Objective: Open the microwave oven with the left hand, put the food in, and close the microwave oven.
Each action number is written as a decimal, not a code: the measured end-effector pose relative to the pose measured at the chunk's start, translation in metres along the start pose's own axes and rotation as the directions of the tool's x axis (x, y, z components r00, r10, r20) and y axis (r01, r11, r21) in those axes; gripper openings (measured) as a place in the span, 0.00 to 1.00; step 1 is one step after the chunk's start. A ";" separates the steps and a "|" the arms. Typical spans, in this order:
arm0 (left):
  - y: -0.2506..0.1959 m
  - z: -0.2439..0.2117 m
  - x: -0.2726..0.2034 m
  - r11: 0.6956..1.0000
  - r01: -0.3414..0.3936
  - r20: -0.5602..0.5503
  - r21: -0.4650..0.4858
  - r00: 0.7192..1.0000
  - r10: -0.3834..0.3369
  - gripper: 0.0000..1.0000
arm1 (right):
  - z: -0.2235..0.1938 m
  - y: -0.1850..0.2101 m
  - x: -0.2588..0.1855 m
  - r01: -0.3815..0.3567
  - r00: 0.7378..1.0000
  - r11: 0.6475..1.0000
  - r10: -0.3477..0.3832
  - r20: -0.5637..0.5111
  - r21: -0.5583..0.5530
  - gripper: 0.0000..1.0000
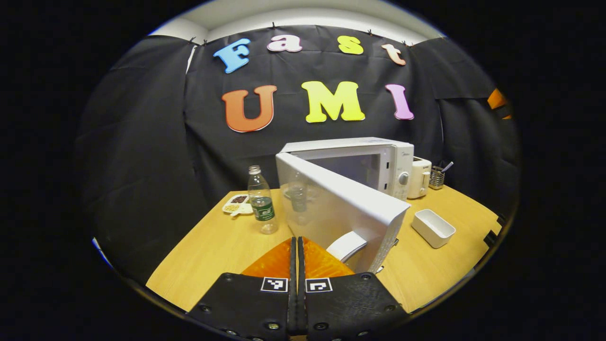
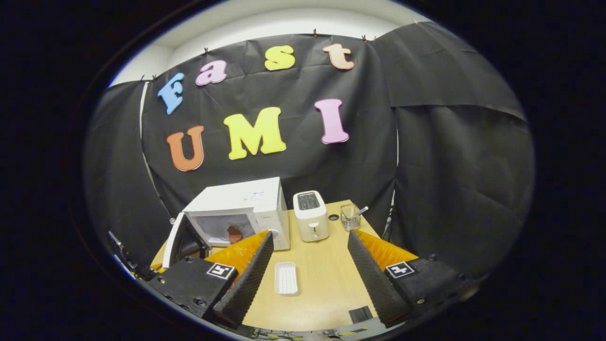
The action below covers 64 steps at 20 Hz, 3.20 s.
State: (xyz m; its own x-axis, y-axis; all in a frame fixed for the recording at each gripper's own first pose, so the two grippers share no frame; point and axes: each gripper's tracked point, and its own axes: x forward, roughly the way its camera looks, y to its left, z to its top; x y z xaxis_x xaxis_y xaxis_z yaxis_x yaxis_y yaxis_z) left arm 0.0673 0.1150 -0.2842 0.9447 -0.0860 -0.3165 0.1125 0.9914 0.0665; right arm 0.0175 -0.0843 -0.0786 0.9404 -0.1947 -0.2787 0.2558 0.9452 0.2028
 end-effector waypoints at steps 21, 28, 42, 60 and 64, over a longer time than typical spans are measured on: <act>-0.158 0.038 0.116 0.975 0.211 0.007 0.072 0.977 -0.212 0.00 | 0.020 -0.088 0.059 0.036 0.998 0.999 -0.036 -0.057 -0.004 1.00; -0.178 0.049 0.168 0.978 0.201 0.006 0.055 0.980 -0.201 0.00 | 0.023 -0.099 0.095 0.015 0.995 1.000 -0.015 -0.094 0.005 1.00; -0.204 0.071 0.249 0.986 0.165 0.007 -0.009 0.986 -0.165 0.00 | 0.039 -0.107 0.151 -0.003 0.993 1.000 0.001 -0.115 -0.018 1.00; -0.190 0.067 0.215 0.997 0.070 -0.027 0.014 0.997 -0.069 0.00 | 0.036 -0.098 0.140 -0.067 0.991 0.998 0.065 -0.118 -0.015 1.00; -0.190 0.059 0.177 0.995 0.098 -0.023 0.006 0.995 -0.098 0.56 | 0.024 -0.099 0.134 -0.094 0.987 0.996 0.092 -0.128 -0.007 1.00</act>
State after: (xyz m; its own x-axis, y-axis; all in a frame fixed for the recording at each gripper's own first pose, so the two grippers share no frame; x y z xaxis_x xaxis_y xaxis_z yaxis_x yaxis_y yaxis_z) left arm 0.2317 -0.0945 -0.2971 0.9218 -0.1803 -0.3431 0.2064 0.9776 0.0407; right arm 0.1235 -0.2107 -0.1131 0.9235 -0.0717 -0.3767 0.1651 0.9611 0.2216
